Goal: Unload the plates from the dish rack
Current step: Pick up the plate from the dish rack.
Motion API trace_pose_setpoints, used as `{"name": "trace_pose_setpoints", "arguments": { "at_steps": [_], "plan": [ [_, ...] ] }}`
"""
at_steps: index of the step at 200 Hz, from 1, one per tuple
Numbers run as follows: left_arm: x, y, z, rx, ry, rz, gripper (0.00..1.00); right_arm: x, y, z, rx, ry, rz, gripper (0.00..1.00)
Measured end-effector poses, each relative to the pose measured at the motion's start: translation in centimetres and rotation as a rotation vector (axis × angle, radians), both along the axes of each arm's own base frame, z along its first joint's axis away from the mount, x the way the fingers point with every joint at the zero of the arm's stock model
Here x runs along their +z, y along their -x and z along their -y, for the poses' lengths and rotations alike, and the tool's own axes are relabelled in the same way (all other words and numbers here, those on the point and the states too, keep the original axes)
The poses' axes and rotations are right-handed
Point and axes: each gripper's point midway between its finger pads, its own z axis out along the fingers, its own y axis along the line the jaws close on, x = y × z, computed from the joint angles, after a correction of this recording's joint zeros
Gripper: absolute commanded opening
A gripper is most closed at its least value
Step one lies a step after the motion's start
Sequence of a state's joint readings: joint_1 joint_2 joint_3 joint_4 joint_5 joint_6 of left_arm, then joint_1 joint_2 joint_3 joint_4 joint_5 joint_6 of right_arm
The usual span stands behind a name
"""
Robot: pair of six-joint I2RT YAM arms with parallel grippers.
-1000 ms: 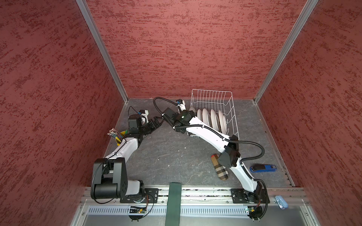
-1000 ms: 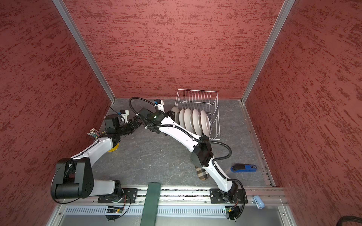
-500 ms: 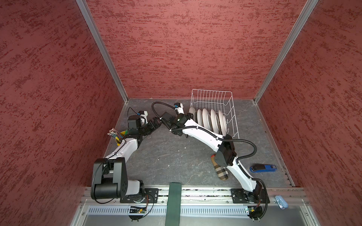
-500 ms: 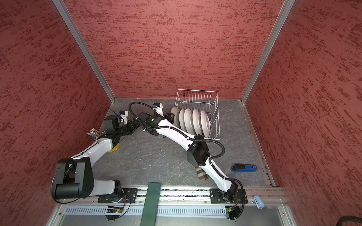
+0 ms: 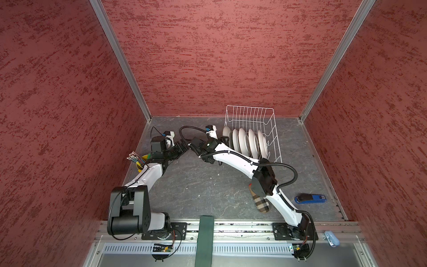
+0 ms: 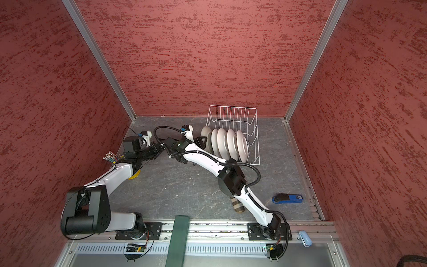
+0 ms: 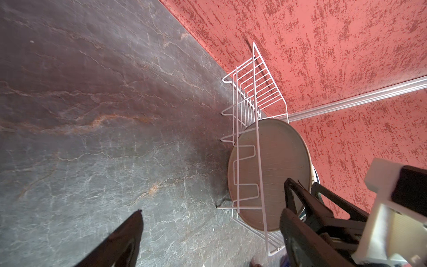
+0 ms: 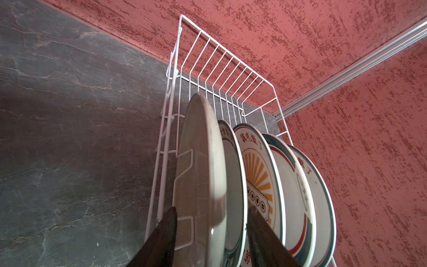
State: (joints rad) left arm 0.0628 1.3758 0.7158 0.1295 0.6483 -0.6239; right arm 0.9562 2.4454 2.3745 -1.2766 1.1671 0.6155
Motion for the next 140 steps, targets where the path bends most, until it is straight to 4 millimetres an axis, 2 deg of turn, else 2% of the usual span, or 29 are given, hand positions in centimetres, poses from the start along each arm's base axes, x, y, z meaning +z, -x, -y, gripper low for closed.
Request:
{"name": "trace_pose_setpoints", "arguments": {
  "at_steps": [99,140],
  "plan": [
    [0.0,0.1,0.1,-0.004,0.003,-0.002,0.92,0.6,0.0,0.8,-0.037,0.038,0.068,0.38],
    [0.0,0.1,0.1,-0.004,0.003,-0.003,0.92,0.6,0.0,1.1,-0.045,0.052,0.074,0.30]
  ]
}}
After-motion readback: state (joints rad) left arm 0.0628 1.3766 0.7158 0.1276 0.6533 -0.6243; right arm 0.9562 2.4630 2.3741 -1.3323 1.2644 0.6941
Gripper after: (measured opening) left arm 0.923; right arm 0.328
